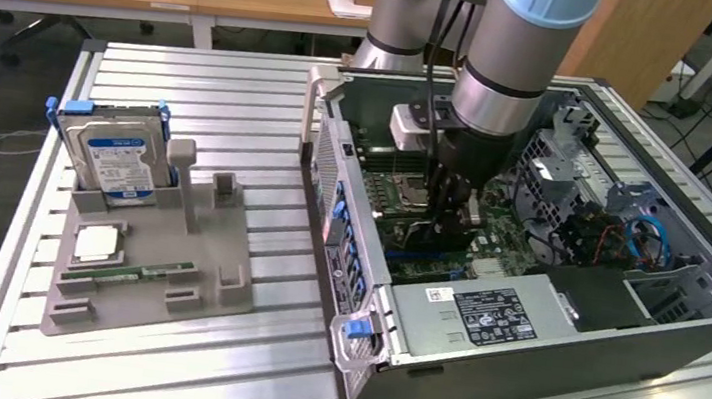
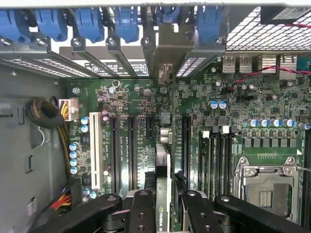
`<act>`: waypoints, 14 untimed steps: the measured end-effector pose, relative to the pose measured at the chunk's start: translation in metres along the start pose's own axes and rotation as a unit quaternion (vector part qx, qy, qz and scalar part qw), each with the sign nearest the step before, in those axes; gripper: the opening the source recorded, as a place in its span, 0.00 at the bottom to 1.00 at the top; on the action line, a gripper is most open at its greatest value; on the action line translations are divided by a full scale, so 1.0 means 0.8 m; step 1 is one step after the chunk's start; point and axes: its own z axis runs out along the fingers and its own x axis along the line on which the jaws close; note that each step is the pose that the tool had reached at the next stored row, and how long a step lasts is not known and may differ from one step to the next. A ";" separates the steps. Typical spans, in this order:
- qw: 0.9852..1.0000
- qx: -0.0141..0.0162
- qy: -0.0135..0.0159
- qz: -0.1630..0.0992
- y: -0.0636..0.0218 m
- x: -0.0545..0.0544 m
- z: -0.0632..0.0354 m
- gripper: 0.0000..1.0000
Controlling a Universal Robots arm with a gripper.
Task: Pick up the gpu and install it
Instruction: 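Insert the gpu into the slot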
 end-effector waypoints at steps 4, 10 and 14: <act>1.000 0.000 0.000 0.000 0.000 0.000 -0.002 0.26; 1.000 0.000 0.000 0.000 0.000 -0.004 -0.002 0.26; 1.000 0.000 0.003 0.000 0.001 -0.004 -0.001 0.26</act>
